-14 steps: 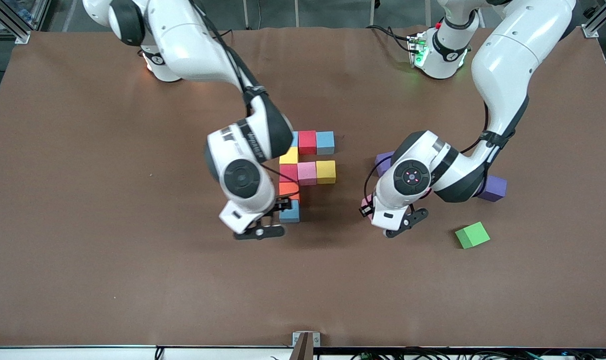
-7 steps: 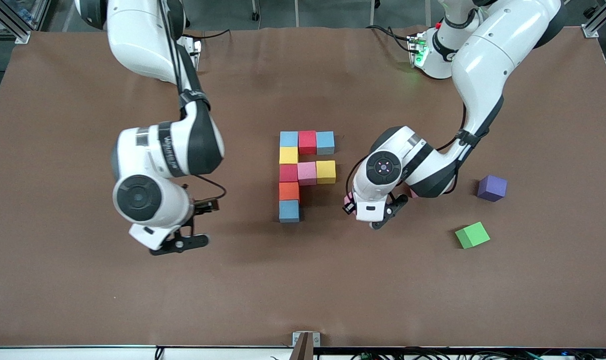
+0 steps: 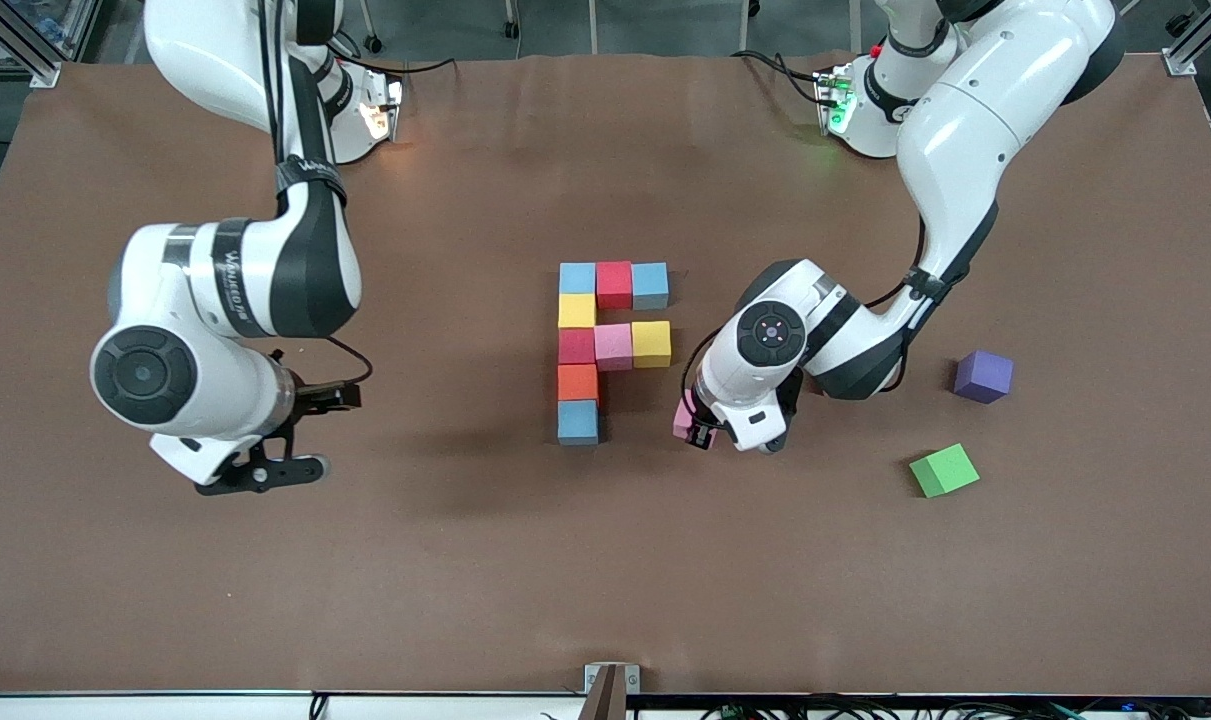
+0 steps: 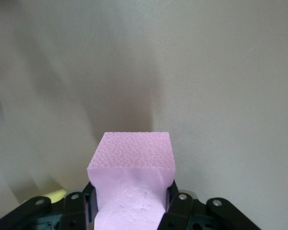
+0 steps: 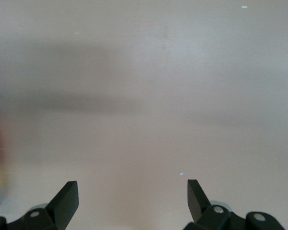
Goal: Arrange 11 blocks into digit 3
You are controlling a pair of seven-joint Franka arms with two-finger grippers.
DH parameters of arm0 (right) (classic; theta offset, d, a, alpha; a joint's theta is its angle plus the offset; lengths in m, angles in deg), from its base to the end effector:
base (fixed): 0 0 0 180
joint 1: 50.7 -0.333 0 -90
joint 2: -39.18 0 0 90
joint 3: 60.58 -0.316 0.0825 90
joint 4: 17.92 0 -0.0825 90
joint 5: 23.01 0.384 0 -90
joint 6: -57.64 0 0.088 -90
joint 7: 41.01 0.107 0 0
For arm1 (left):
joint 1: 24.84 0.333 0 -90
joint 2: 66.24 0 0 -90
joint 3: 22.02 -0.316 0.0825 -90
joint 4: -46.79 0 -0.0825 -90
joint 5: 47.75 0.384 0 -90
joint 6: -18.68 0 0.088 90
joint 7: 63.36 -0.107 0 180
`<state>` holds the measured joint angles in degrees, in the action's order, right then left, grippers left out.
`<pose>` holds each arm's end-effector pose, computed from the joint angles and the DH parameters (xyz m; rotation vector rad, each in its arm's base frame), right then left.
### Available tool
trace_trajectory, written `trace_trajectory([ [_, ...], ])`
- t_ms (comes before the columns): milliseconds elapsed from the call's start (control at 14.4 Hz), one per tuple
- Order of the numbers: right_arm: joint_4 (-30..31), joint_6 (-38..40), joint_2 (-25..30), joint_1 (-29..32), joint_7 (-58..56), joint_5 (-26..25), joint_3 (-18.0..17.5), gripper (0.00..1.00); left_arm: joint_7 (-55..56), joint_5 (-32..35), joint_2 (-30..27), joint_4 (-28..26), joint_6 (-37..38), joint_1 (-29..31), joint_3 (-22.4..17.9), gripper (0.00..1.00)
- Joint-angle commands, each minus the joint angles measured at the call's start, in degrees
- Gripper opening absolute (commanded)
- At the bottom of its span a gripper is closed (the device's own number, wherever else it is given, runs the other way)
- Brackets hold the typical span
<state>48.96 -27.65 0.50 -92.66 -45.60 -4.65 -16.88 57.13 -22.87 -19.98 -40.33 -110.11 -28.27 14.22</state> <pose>0.6744 0.1597 0.4536 2.9970 0.1812 -0.2922 0.6051 -0.3812 0.2549 2.3973 1.8600 -0.1094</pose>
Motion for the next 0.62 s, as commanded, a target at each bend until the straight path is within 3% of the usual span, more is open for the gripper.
trace_trajectory([
  [0,13.2,-5.0,11.3,2.3,-0.4,-2.4,-3.1,1.0,7.6,-0.9,1.4,0.5,-3.3,-1.6,-0.4,0.33],
  [277,16.2,-5.5,18.6,16.1,0.5,-13.6,-19.8,1.0,16.2,-0.9,3.4,2.0,-5.5,-4.7,-1.4,0.33],
  [416,20.3,-7.5,22.8,21.8,0.5,-15.3,-24.7,1.0,17.8,-0.5,4.8,2.7,-7.1,-6.7,-1.5,0.33],
  [555,23.5,-9.4,25.8,24.3,1.9,-18.1,-27.7,1.0,19.2,-0.9,5.1,3.9,-7.2,-10.1,-5.4,0.33],
])
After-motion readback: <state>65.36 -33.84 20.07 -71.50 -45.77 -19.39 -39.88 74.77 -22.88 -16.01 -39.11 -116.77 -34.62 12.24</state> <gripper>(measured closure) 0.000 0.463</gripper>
